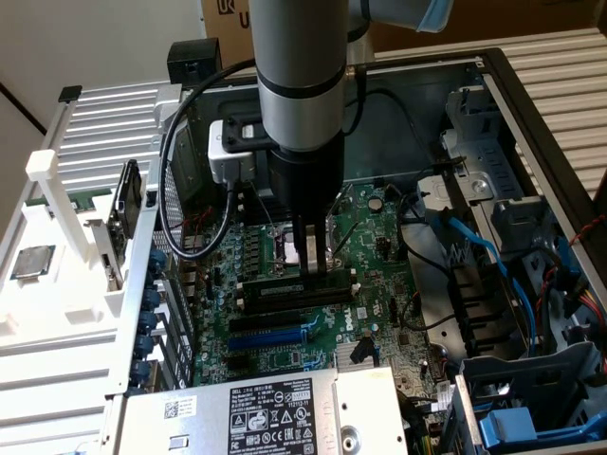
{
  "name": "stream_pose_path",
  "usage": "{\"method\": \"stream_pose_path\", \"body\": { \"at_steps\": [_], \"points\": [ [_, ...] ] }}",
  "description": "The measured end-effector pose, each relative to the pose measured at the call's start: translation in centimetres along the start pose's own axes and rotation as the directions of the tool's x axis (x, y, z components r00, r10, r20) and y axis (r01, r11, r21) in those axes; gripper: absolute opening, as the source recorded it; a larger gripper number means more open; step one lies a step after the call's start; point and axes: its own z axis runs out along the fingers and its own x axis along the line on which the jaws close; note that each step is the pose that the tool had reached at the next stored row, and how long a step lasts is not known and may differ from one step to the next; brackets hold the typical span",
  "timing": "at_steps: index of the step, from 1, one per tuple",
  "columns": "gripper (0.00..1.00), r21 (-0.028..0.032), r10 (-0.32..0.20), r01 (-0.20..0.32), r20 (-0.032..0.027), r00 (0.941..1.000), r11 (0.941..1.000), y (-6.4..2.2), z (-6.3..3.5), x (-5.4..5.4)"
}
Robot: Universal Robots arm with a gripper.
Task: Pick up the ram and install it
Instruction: 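Insert the ram into the slot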
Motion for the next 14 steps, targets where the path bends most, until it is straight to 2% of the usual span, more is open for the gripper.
{"method": "stream_pose_path", "body": {
  "at_steps": [14],
  "points": [
    [0.13, -0.0001, -0.001, 0.001, -0.0001, 1.0, 1.0, 0.03, 0.09, -0.02]
  ]
}}
